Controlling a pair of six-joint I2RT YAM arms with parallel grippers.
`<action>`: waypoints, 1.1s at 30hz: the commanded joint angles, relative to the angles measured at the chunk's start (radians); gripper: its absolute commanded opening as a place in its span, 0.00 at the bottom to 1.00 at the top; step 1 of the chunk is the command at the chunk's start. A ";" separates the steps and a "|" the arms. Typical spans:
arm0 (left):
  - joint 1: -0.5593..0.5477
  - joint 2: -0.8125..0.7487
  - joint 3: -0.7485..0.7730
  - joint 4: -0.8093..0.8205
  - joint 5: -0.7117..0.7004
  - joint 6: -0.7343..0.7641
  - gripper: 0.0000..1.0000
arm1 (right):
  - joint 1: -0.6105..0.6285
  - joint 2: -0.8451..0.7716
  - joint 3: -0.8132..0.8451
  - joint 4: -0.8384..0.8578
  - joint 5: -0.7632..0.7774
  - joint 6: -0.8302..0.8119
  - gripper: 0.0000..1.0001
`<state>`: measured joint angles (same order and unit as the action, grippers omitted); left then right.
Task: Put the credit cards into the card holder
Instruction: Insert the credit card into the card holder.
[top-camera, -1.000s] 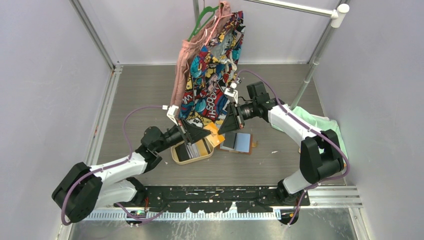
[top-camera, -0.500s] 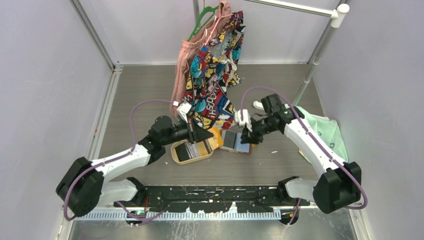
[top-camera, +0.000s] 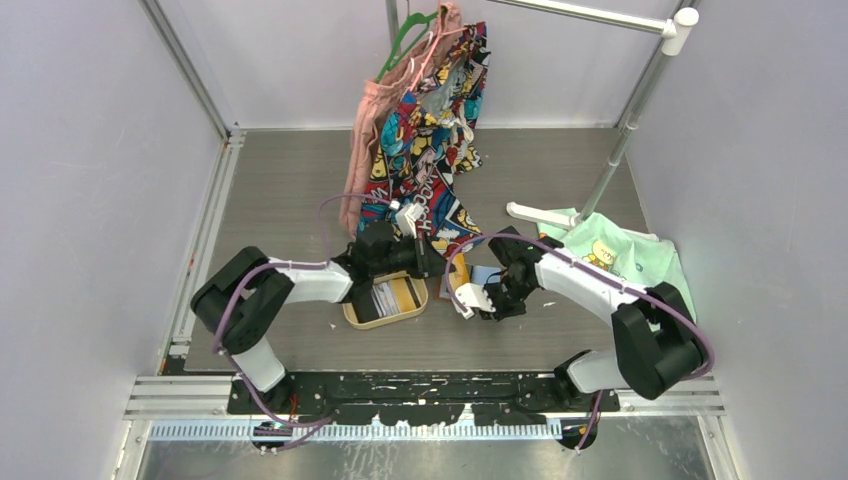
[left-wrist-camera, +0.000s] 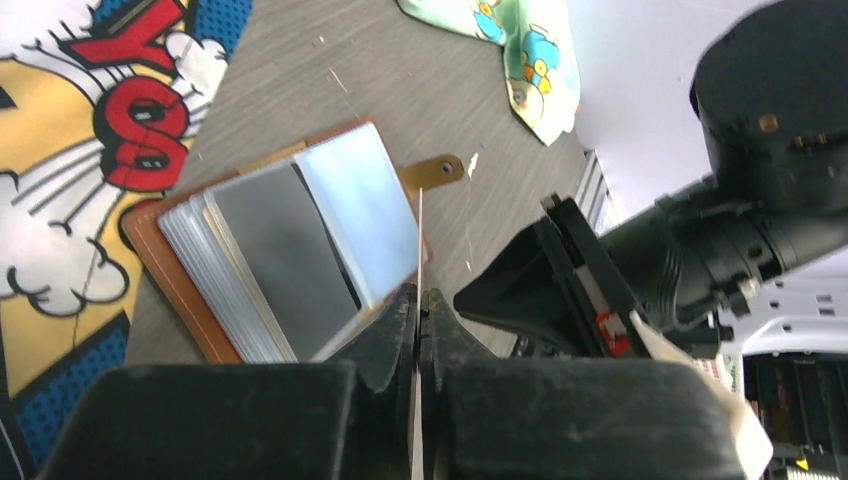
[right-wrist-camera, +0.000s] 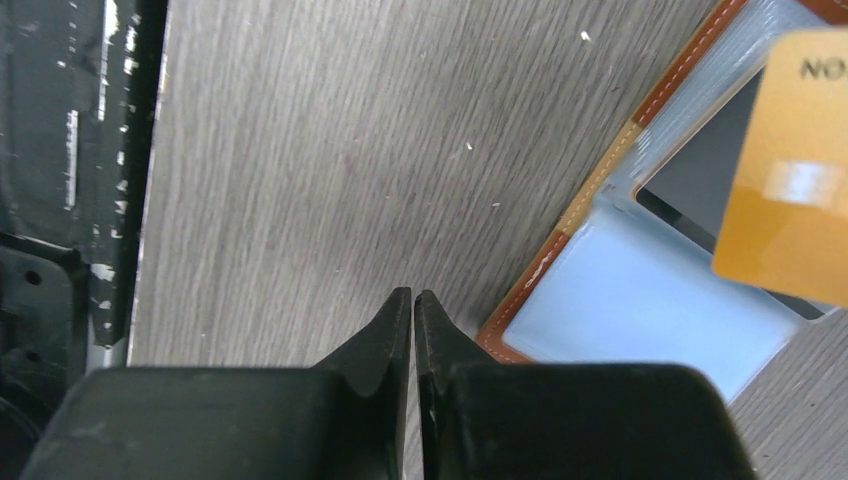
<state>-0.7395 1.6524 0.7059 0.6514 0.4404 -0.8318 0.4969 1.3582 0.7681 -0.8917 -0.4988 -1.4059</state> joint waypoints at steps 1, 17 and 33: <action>-0.002 0.067 0.075 0.110 -0.038 -0.021 0.00 | 0.023 0.028 0.000 0.054 0.069 -0.026 0.11; -0.021 0.220 0.210 -0.064 -0.129 0.039 0.00 | 0.021 0.065 0.018 0.073 0.144 0.035 0.09; -0.026 0.239 0.288 -0.263 -0.142 0.094 0.00 | 0.020 0.085 0.028 0.079 0.161 0.071 0.07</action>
<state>-0.7601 1.8935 0.9543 0.4507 0.3103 -0.7807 0.5152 1.4422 0.7673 -0.8188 -0.3408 -1.3506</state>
